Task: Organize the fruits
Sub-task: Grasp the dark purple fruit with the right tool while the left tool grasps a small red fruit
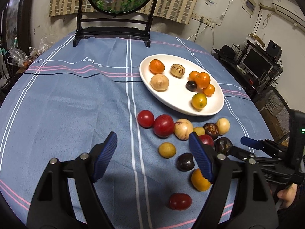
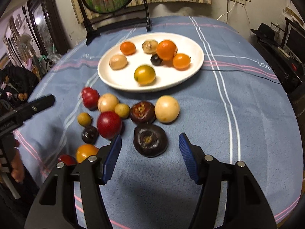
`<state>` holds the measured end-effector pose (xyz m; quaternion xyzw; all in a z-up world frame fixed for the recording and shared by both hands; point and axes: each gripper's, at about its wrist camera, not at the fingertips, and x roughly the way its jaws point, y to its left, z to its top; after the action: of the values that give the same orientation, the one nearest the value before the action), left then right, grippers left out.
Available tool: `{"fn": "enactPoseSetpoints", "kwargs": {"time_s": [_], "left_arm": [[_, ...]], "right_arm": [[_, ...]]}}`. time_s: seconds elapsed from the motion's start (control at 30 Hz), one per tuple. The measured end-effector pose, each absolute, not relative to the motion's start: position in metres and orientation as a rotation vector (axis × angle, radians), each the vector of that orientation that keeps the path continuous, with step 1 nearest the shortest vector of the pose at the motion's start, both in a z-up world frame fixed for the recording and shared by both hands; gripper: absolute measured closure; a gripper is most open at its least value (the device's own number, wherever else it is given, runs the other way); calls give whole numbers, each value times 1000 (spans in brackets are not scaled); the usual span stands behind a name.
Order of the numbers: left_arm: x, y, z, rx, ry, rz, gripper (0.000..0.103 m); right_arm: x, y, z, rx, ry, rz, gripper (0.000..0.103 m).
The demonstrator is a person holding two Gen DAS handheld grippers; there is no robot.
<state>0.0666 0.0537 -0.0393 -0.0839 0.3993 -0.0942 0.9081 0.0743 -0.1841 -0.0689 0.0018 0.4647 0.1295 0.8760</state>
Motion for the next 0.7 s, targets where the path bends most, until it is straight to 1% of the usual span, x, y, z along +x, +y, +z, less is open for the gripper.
{"fn": "enactPoseSetpoints", "kwargs": {"time_s": [0.3,0.33,0.4,0.53,0.7], "left_arm": [[52,67,-46,-179,841,-171,24],[50,67,-46,-179,841,-171,24],[48,66,-45,-178,840,-176,24],[39,63,-44,-161,840,-194,24],[22,50,-48,-109,862,-242,24]], "right_arm": [[90,-167,-97,-79,1002,241,41],[90,-167,-98,-93,991,238,47],[89,-168,-97,-95,972,248,56],[86,-182,-92,-13,967,257,56],[65,-202,-69,50,903,256,56]]}}
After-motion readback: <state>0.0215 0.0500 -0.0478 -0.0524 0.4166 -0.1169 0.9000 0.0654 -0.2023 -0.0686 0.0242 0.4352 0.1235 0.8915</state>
